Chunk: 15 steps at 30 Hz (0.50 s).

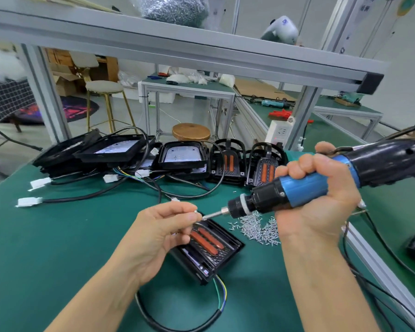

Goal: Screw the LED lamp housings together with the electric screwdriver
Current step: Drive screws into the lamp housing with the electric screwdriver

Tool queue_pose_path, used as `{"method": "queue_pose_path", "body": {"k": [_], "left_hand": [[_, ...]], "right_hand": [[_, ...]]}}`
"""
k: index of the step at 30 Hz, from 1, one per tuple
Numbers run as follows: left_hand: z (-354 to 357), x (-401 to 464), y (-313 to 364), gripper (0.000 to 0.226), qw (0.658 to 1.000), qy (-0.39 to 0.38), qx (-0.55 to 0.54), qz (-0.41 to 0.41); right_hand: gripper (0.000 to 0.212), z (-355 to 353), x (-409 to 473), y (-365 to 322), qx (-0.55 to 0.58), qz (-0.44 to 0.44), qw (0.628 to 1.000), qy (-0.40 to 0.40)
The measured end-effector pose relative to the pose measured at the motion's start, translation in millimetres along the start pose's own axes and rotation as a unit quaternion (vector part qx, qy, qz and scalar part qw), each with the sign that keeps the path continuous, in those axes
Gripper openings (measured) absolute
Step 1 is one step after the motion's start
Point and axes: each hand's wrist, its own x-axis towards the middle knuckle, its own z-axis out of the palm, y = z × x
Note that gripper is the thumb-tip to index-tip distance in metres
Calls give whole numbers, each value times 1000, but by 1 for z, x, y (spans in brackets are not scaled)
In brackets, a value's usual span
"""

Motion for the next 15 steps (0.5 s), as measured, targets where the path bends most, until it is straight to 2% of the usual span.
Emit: {"method": "queue_pose_path", "body": {"k": [4, 15], "left_hand": [[-3, -9, -2, 12, 1000, 3, -10, 5], [-8, -15, -5, 8, 1000, 0, -9, 15]], "right_hand": [[17, 9, -4, 5, 3, 6, 1000, -4], [20, 19, -7, 9, -10, 7, 1000, -10]]}}
